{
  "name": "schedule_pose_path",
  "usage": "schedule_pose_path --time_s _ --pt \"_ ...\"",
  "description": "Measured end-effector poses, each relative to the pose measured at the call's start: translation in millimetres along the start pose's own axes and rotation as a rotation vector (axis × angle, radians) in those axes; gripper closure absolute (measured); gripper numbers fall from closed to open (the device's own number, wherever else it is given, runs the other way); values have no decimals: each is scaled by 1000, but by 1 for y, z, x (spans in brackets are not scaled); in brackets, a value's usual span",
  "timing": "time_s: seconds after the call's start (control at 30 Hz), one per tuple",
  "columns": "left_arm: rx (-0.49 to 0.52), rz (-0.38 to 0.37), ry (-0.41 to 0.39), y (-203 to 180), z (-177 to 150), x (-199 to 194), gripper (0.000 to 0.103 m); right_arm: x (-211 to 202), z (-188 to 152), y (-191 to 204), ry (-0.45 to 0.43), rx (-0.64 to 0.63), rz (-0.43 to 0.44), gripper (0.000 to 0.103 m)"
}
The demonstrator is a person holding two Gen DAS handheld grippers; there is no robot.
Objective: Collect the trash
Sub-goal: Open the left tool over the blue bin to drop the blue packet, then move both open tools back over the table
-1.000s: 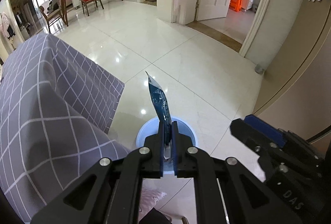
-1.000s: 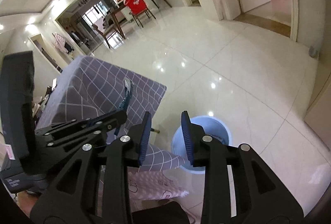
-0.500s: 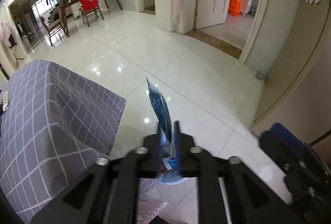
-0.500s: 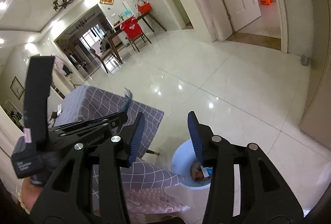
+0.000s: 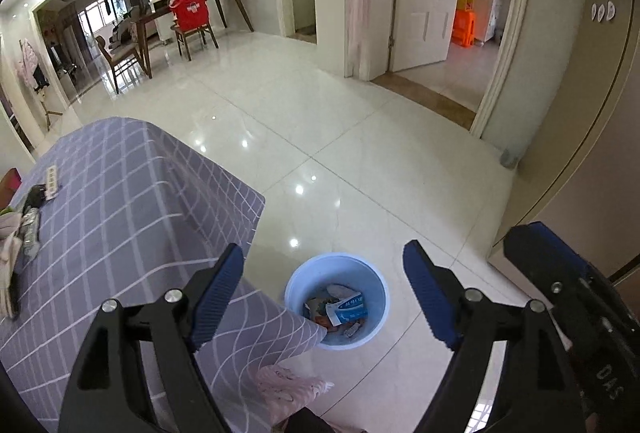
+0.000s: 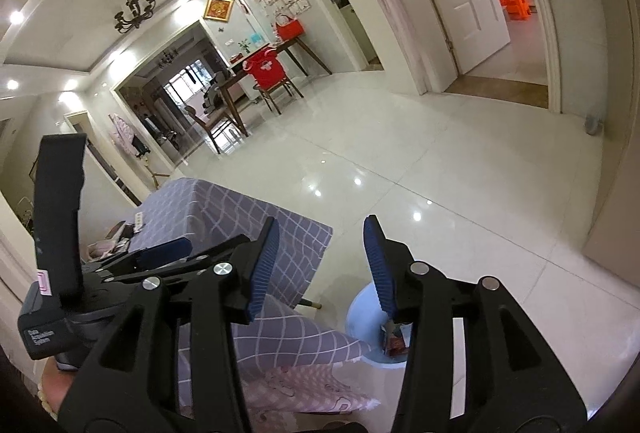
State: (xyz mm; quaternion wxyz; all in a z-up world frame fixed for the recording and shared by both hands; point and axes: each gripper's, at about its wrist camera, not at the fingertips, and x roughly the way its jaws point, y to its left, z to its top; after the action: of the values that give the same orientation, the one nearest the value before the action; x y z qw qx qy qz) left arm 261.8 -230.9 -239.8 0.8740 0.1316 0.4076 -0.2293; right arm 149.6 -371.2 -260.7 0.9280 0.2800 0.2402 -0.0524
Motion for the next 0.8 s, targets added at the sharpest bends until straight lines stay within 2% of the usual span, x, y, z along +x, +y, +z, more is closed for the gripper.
schedule_pose_path --time_s 0.2,0.3,0.47,0.6,0.7,0.8 --pt "-17 27 -51 22 -9 -41 22 -8 -1 38 4 -42 49 57" --pt "-42 49 -71 48 -17 -63 22 -8 -3 68 15 -81 87 55" --pt "-109 134 -98 111 -33 -96 22 4 -9 123 65 -151 165 53" --pt "-205 192 -102 176 -52 -118 22 32 -20 185 158 -221 244 51" --pt "-326 249 -105 241 -75 -133 22 65 -38 238 258 -259 312 51" --pt "-433 270 -101 291 -93 -142 23 96 -59 287 357 -279 381 51"
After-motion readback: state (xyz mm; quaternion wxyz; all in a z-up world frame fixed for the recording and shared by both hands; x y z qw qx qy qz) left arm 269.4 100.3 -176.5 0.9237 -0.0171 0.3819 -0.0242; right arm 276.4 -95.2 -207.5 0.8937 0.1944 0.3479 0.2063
